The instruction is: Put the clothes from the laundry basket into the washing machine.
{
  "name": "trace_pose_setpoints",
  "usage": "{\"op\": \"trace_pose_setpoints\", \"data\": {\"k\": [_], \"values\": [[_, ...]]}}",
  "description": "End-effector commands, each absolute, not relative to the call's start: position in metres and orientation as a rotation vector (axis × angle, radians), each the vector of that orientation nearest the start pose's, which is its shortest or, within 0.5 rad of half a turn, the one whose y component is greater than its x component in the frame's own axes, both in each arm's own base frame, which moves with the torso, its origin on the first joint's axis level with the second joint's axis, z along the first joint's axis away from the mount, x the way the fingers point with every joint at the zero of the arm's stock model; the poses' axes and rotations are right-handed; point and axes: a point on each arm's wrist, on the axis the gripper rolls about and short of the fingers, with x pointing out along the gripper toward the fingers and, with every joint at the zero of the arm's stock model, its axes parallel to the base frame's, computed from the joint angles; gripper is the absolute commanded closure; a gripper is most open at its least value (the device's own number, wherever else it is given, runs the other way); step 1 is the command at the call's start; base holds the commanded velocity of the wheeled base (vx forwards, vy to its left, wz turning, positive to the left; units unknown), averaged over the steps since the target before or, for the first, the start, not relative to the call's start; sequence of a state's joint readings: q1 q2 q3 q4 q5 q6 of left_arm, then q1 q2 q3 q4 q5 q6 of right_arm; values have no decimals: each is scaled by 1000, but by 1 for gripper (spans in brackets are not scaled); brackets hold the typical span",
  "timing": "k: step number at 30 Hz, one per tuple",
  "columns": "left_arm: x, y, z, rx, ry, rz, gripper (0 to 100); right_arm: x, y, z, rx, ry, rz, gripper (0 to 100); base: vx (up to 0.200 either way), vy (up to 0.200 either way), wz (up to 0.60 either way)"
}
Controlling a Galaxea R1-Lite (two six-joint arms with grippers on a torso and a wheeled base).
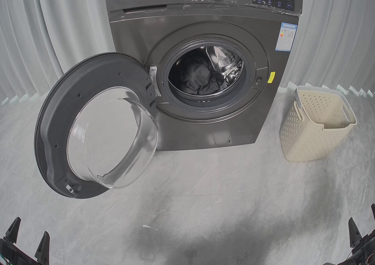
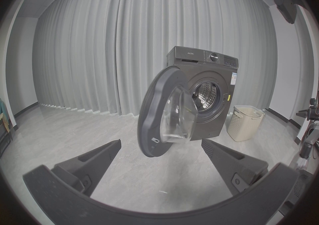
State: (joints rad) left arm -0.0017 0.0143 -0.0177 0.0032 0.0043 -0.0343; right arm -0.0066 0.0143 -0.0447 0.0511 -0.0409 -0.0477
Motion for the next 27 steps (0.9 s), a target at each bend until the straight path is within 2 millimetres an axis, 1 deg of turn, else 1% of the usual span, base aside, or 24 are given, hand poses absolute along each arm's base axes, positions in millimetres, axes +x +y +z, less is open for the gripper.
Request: {"op": "trace_pose_setpoints", "data": {"k": [1,2,23,27], "values": [[-23,0,76,-34,1,3,0,-25,-1,83,-55,12,-53,0,0,200,0],[-23,0,76,-32,1,3,0,-25,-1,83,-55,12,-53,0,0,200,0],[-23,0,76,-28,1,3,0,-25,-1,82,-23,11,-38,0,0,0,0],[-23,1,76,-12,0,41,0,-25,-1,82,-25,11,-38,0,0,0,0]]}}
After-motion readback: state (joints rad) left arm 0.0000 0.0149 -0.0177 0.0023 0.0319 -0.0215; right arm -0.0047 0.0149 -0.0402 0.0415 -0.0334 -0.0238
